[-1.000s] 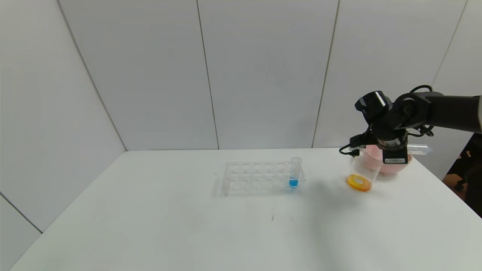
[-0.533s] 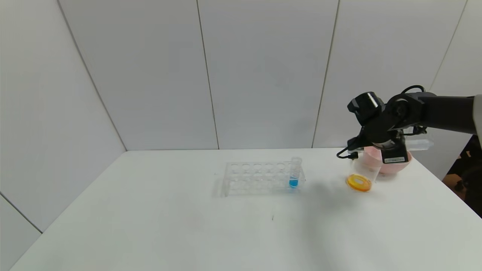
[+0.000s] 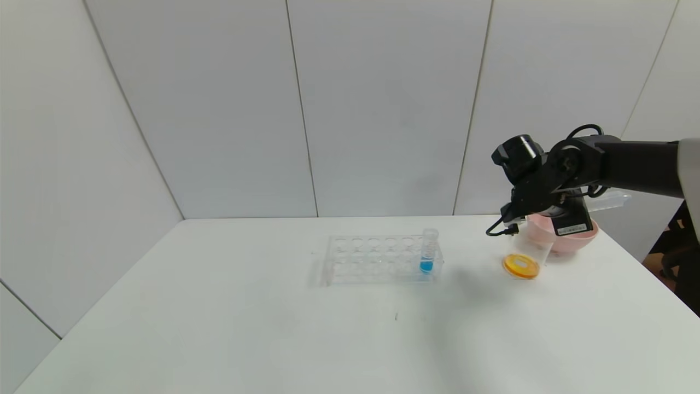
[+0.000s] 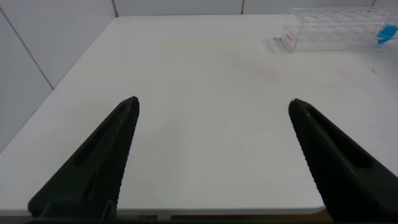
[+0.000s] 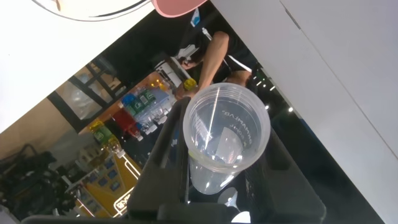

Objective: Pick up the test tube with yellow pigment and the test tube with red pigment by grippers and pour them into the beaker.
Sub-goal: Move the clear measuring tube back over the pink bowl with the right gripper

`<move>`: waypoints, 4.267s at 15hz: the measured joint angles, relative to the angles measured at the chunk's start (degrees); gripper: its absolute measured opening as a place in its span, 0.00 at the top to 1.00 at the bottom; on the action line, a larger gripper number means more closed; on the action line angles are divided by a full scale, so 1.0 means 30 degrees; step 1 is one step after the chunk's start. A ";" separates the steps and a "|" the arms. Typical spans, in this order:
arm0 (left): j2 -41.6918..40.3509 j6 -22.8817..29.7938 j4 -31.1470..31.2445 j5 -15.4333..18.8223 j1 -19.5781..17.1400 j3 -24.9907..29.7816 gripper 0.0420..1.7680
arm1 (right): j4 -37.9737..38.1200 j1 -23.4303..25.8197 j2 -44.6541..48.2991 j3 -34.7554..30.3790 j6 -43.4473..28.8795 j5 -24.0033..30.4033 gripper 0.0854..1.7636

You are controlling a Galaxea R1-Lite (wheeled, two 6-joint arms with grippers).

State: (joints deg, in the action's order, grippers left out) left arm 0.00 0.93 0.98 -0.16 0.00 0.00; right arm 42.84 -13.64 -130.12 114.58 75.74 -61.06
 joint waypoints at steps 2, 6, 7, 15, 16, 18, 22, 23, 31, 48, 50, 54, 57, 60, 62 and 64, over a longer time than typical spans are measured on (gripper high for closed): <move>0.0000 0.0008 0.0000 0.0000 0.0000 0.0000 0.03 | -0.0041 0.0037 -0.0008 0.0000 -0.0004 -0.0008 0.71; 0.0000 0.0008 0.0000 0.0000 0.0000 0.0000 0.03 | -0.0313 0.0183 0.0000 0.0000 -0.0073 0.0138 0.71; 0.0000 0.0008 -0.0008 0.0000 0.0000 0.0000 0.03 | -0.0374 0.0256 0.0053 0.0000 -0.0093 0.0467 0.71; 0.0000 0.0008 0.0000 0.0000 0.0000 0.0000 0.03 | -0.0102 0.1914 0.2028 -0.0138 -0.5669 1.1362 0.71; 0.0000 0.0008 0.0000 0.0000 0.0000 0.0000 0.03 | -0.0093 0.2048 0.2223 -0.0191 -0.7140 1.3141 0.71; 0.0000 0.0008 0.0000 0.0000 0.0000 0.0000 0.03 | -0.0102 0.2609 0.2763 -0.0370 -0.8680 1.6750 0.71; 0.0000 0.0008 0.0000 0.0008 0.0000 0.0000 0.03 | -0.0439 0.4958 0.4096 -0.0569 -0.9618 2.2744 0.71; 0.0000 0.0000 0.0000 0.0000 0.0000 0.0000 0.03 | -0.0467 0.5583 0.4482 -0.0626 -1.0029 2.3617 0.71; 0.0000 0.0008 0.0000 0.0000 0.0000 0.0000 0.03 | -0.3946 0.8802 0.7221 -0.2987 -1.6864 2.8225 0.71; 0.0000 0.0008 0.0000 0.0000 0.0000 0.0000 0.03 | -2.0956 0.8273 0.3856 -0.8639 -2.4812 2.2370 0.71; 0.0000 0.0008 0.0000 0.0000 0.0000 0.0000 0.03 | -2.1825 0.8025 0.3178 -0.9342 -2.4820 2.2252 0.71; 0.0000 0.0008 0.0000 0.0000 0.0000 0.0000 0.03 | -2.3365 0.7558 0.1690 -0.9509 -2.4873 2.0907 0.71; 0.0000 0.0008 0.0000 0.0000 0.0000 0.0000 0.03 | -2.3386 0.7420 0.0943 -0.9472 -2.5239 2.0882 0.71; 0.0000 0.0008 0.0000 0.0000 0.0000 0.0000 0.03 | -2.3483 0.7359 0.0345 -0.9318 -2.5300 2.0826 0.71; 0.0000 0.0008 0.0000 0.0000 0.0000 0.0000 0.03 | -2.3394 0.7327 0.0146 -0.9289 -2.5300 2.0817 0.71; 0.0000 0.0008 0.0000 0.0000 0.0000 0.0000 0.03 | -2.3386 0.7257 0.0037 -0.9269 -2.5300 2.0817 0.71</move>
State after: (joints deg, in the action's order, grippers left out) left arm 0.00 0.95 0.98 -0.16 0.00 0.00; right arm -27.32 8.13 -130.01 86.77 -0.16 1.39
